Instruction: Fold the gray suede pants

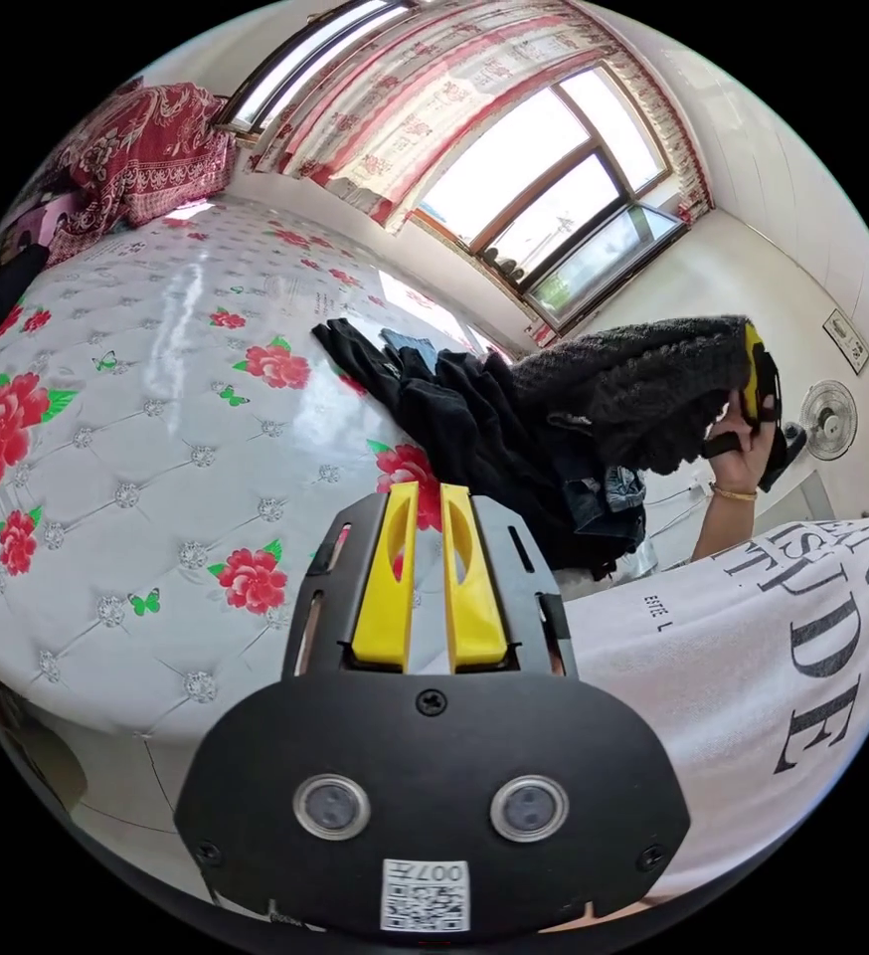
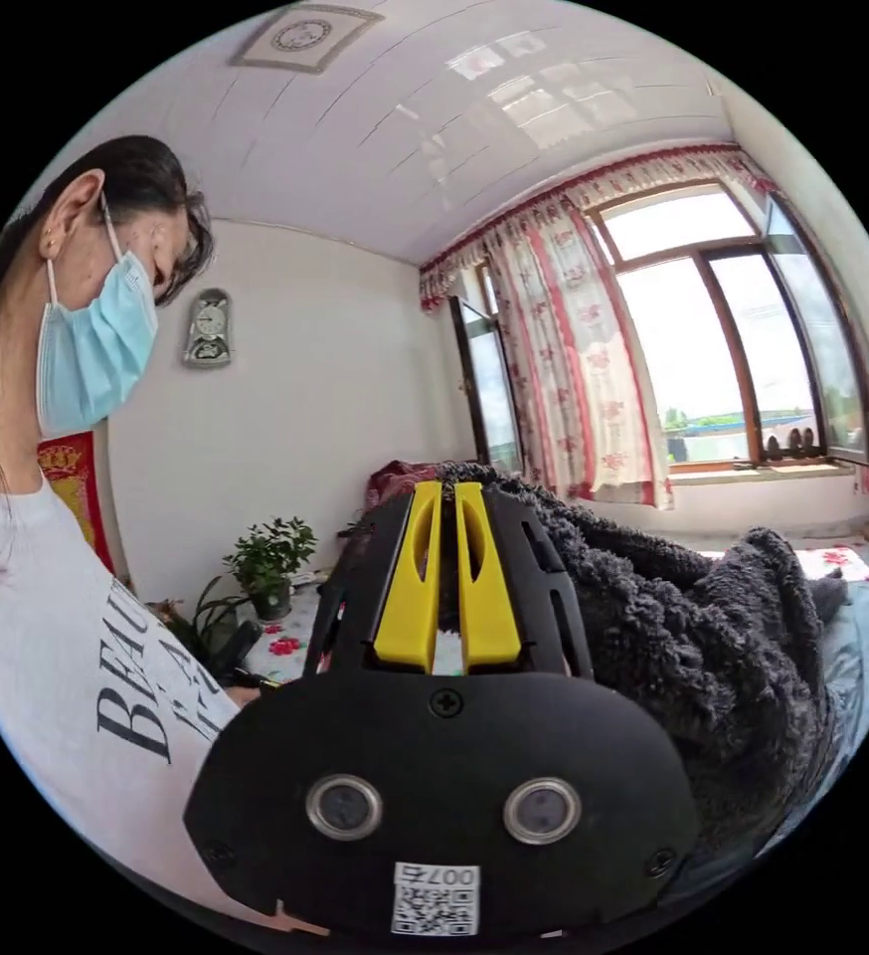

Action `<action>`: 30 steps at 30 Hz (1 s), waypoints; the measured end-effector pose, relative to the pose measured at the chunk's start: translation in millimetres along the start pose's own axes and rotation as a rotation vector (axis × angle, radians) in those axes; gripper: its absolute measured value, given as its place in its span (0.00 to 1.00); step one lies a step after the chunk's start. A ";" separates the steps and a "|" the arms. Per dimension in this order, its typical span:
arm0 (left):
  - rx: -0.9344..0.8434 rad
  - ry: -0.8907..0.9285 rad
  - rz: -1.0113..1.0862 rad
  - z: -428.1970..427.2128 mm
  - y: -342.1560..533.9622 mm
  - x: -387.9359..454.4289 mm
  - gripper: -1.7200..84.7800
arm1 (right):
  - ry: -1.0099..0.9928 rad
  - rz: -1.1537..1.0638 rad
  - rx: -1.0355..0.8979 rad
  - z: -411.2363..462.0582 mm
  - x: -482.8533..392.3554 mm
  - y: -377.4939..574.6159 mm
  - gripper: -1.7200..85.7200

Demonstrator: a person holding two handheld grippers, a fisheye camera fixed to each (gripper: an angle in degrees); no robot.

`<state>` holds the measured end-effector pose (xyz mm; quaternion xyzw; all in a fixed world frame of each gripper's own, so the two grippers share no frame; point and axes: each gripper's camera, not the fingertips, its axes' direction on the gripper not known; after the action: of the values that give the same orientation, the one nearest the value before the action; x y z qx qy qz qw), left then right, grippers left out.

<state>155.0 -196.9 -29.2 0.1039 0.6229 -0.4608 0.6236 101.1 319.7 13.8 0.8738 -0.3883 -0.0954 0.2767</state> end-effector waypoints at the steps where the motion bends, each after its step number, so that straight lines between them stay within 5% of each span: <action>1: 0.007 -0.009 -0.009 -3.9 2.4 -1.6 0.07 | -0.188 -0.030 -0.005 28.9 -33.8 7.5 0.03; 4: 0.058 -0.030 -0.066 -17.7 11.2 -12.9 0.07 | -0.733 0.033 -0.142 124.0 -100.4 39.3 0.03; 8: 0.156 -0.082 -0.233 -43.2 30.5 -43.9 0.06 | -1.029 0.049 -0.551 230.2 -197.2 109.8 0.04; 12: 0.274 -0.155 -0.453 -83.8 72.8 -81.5 0.07 | -0.707 -0.092 -0.712 252.2 -231.5 192.4 0.04; 17: 0.242 -0.256 -0.463 -93.5 84.0 -77.8 0.09 | -0.301 0.140 -0.807 249.9 -144.6 276.1 0.03; 22: 0.030 -0.236 -0.228 -7.0 35.4 -23.7 0.14 | 0.155 0.249 -1.007 242.3 -49.6 381.8 0.02; 25: -0.182 -0.194 -0.154 84.2 12.4 2.5 0.15 | 0.257 0.219 -1.124 253.8 -21.8 433.6 0.02; 28: -0.459 -0.447 -0.069 183.5 18.2 10.2 0.15 | 0.269 0.184 -1.221 280.4 -5.0 474.4 0.02; 30: -0.447 -0.506 0.057 203.6 21.4 21.1 0.13 | 0.271 0.148 -1.277 299.7 0.0 498.2 0.02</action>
<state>304.5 -337.6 -15.8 -0.1356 0.5309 -0.3063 0.7784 -325.0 -74.7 43.3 0.5130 -0.2761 -0.1769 0.7933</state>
